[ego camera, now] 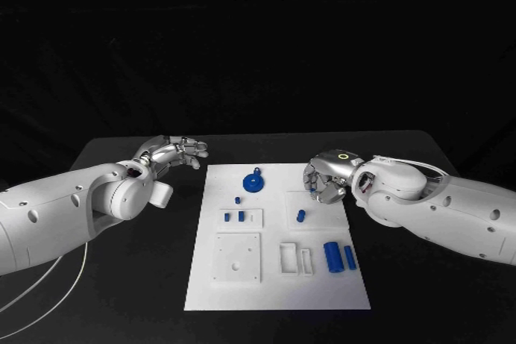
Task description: Assemble the parts on the task board
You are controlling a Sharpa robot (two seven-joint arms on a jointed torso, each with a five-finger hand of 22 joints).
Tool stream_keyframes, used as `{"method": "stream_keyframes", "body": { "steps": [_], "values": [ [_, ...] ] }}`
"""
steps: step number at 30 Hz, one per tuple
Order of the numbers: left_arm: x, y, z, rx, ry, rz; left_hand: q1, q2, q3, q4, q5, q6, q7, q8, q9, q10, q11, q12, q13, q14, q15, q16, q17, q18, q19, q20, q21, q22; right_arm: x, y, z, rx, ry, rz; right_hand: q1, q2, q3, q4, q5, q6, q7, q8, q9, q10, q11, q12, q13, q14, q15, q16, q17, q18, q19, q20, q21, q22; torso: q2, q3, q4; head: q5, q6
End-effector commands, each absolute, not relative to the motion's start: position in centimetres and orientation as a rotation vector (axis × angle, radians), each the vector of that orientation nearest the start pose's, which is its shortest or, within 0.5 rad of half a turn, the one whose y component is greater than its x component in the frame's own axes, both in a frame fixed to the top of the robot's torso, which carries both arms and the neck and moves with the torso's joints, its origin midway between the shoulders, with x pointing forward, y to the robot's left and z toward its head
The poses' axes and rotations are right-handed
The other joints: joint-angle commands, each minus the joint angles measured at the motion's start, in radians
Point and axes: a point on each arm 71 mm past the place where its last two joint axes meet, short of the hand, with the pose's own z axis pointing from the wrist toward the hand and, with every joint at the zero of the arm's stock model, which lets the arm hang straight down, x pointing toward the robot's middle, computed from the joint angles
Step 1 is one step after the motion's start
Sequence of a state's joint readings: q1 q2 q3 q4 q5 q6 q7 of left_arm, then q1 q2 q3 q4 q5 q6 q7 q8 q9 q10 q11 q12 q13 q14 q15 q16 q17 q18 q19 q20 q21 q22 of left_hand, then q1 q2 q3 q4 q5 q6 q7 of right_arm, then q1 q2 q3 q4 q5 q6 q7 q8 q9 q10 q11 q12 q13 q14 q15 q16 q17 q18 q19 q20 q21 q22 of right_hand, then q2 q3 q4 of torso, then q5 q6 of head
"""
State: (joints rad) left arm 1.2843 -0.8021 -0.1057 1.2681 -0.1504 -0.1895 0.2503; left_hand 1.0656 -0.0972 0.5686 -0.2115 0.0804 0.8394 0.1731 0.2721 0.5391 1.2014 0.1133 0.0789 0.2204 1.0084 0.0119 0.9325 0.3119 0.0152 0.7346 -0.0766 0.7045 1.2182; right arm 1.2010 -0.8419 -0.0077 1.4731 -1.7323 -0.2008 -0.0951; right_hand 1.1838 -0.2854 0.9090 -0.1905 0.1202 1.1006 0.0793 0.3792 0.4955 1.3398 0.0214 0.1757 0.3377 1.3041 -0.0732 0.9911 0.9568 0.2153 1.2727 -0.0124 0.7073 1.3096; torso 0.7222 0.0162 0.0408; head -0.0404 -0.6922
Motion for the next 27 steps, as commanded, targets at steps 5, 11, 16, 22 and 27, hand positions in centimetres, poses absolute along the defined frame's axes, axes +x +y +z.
{"method": "stream_keyframes", "body": {
  "steps": [5,11,16,22,27],
  "values": [
    [53.7,26.0,-17.8,-0.984,1.558,-1.337,-0.008,-0.002,-0.005,0.001,-0.003,-0.008,0.001,0.006,0.002,-0.009,0.001,-0.002,0.002,-0.001,0.002,-0.006,0.002,0.001,-0.003,-0.008,-0.007,0.001,49.5,-20.8,-16.2,-0.389,1.573,0.512,0.000,0.012,-0.007,-0.001,-0.002,0.001,0.004,0.000,0.003,0.004,0.002,0.004,0.004,-0.011,-0.013,-0.004,0.003,0.047,0.010,-0.014,0.005,0.020,-0.001,-0.0018,-0.0009,-0.001,0.001],
    [53.7,25.9,-17.8,-0.984,1.558,-1.337,-0.008,-0.003,-0.005,0.000,-0.003,-0.008,0.001,0.007,0.002,-0.009,0.002,-0.001,0.002,-0.001,0.002,-0.006,0.002,0.001,-0.003,-0.008,-0.007,0.001,48.9,-19.3,-15.9,-0.351,1.574,0.611,0.000,0.013,-0.007,0.000,-0.004,0.001,0.004,-0.001,0.004,0.004,0.003,0.003,0.005,-0.011,-0.013,-0.005,0.004,0.047,0.009,-0.014,0.005,0.019,-0.001,-0.0013,-0.0003,0.008,0.006],
    [53.8,26.0,-17.8,-0.985,1.552,-1.332,-0.008,-0.002,-0.006,0.000,-0.003,-0.009,0.002,0.007,0.002,-0.009,0.002,-0.001,0.002,-0.001,0.002,-0.006,0.002,0.001,-0.003,-0.008,-0.008,0.002,48.1,-17.3,-15.5,-0.329,1.551,0.714,-0.001,0.017,-0.010,-0.001,0.003,-0.002,0.005,-0.003,0.005,0.003,0.003,0.000,0.006,-0.011,-0.012,-0.007,0.005,0.047,0.007,-0.015,0.006,0.019,-0.001,-0.0009,-0.0004,0.024,0.009],
    [54.0,25.9,-17.8,-0.986,1.549,-1.328,-0.008,-0.002,-0.006,0.000,-0.003,-0.009,0.002,0.007,0.002,-0.009,0.002,-0.001,0.002,-0.001,0.002,-0.007,0.003,0.001,-0.003,-0.008,-0.008,0.002,47.2,-15.2,-15.4,-0.277,1.538,0.845,-0.008,0.034,-0.032,-0.017,0.030,-0.006,0.007,-0.006,0.011,0.002,0.004,-0.009,0.011,-0.011,-0.011,-0.013,0.010,0.047,0.001,-0.021,0.008,0.018,-0.002,-0.0019,0.0014,0.057,0.006],
    [54.0,25.8,-17.8,-0.986,1.549,-1.328,-0.008,-0.003,-0.006,0.000,-0.003,-0.009,0.002,0.007,0.002,-0.009,0.002,-0.001,0.002,-0.001,0.002,-0.007,0.003,0.002,-0.003,-0.008,-0.008,0.002,46.3,-13.3,-16.0,-0.305,1.545,0.894,-0.011,0.041,-0.041,-0.025,0.038,-0.008,0.008,-0.008,0.014,0.001,0.005,-0.012,0.014,-0.012,-0.011,-0.016,0.011,0.047,-0.002,-0.022,0.009,0.018,-0.001,-0.0017,0.0011,0.086,0.002]
  ]
}}
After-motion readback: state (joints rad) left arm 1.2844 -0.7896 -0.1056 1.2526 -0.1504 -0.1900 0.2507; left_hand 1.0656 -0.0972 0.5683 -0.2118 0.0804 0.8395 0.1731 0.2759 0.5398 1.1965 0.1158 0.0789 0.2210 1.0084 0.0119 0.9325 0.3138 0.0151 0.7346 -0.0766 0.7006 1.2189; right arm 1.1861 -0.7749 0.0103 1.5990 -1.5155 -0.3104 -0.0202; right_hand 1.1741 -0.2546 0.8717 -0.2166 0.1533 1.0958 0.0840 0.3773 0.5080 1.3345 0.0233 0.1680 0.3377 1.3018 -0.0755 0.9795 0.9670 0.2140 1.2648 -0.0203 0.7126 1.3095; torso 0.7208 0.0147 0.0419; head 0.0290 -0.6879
